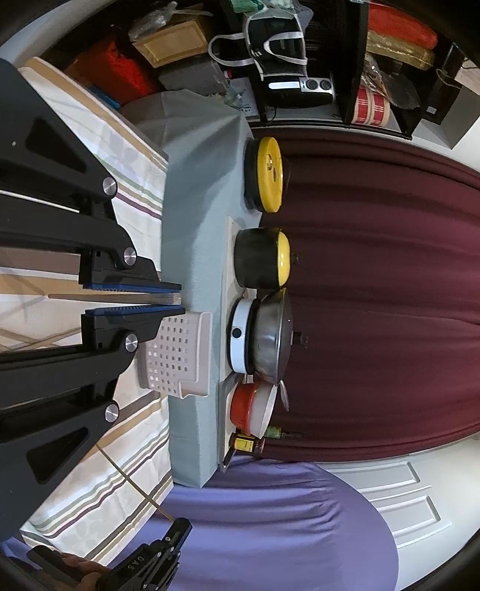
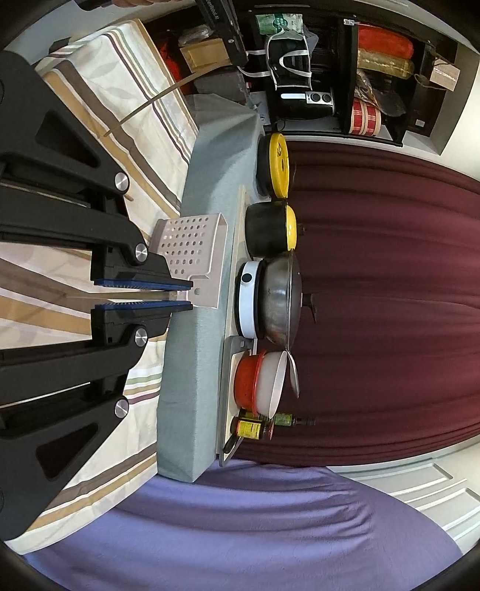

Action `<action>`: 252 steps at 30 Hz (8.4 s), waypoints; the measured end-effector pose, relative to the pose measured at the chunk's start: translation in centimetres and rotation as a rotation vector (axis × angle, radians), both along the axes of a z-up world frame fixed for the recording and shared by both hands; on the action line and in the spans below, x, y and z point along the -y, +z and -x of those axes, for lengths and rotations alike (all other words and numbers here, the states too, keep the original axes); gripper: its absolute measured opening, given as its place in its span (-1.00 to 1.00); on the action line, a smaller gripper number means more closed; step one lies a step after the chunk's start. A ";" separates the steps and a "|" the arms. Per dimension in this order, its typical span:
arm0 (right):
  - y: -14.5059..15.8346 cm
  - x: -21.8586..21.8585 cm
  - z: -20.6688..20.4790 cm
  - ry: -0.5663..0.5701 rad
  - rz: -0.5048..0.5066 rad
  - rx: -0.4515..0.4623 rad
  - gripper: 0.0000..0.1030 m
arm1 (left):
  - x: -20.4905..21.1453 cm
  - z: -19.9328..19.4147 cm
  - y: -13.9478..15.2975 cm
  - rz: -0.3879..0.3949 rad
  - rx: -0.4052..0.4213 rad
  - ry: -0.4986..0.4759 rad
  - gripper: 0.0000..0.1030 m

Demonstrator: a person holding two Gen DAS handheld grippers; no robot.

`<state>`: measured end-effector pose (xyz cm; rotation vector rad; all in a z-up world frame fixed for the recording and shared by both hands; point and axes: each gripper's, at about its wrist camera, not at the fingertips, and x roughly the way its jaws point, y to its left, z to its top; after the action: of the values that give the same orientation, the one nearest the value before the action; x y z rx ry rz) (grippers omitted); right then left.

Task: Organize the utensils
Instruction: 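Carry both held chopsticks up and lower them into the white holder, then open both tools to release the chopsticks into the holder, then move both tools back to the chopsticks and close the left tool on one, then close the right tool on a chopstick while the left tool holds its own, then lift both held chopsticks and lower them into the white holder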

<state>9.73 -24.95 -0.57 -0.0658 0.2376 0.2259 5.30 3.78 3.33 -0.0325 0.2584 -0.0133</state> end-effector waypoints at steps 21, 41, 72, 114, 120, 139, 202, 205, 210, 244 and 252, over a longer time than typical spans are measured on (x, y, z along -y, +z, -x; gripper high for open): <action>9.0 -0.8 -13.5 0.072 -0.093 0.148 -0.89 | 1.8 -13.1 10.0 0.032 0.179 -0.075 -0.87; 1.7 -4.1 -24.6 0.090 -0.063 -0.092 -0.88 | 3.8 -23.7 2.9 -0.011 -0.033 -0.107 -0.87; -6.6 -1.5 -4.4 -0.037 0.007 -0.146 0.07 | 2.2 -6.6 -6.2 -0.074 -0.112 -0.015 0.07; -16.3 -3.3 4.9 0.053 0.077 -0.267 -0.22 | 5.8 3.5 -17.3 -0.129 -0.319 -0.142 -0.21; -16.3 -2.5 4.8 0.047 0.050 -0.267 -0.22 | 6.2 2.9 -17.9 -0.146 -0.352 -0.123 -0.47; -16.5 -3.1 4.9 0.056 0.056 -0.272 -0.22 | 5.5 2.7 -17.7 -0.141 -0.351 -0.074 -0.86; -5.3 -1.3 4.1 0.019 0.016 -0.055 -0.88 | 1.2 3.3 -5.8 -0.084 -0.027 0.014 -0.87; -4.0 -1.1 3.6 0.017 0.009 -0.029 -0.88 | 0.9 3.0 -4.2 -0.075 -0.002 0.012 -0.87; -2.0 -1.0 2.5 0.016 0.003 -0.001 -0.88 | 0.5 2.4 -2.1 -0.064 0.025 0.007 -0.87; 10.2 -2.2 -14.5 0.080 -0.086 0.248 -0.88 | 3.4 -14.5 10.0 0.010 0.176 -0.180 -0.87; 9.1 -3.5 -20.7 0.076 -0.091 0.251 -0.88 | 4.0 -19.4 8.4 -0.009 0.113 -0.187 -0.87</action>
<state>30.44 -21.48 8.52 -0.0129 -0.0255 0.3009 24.65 -0.18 11.73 0.0020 0.1480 -0.1997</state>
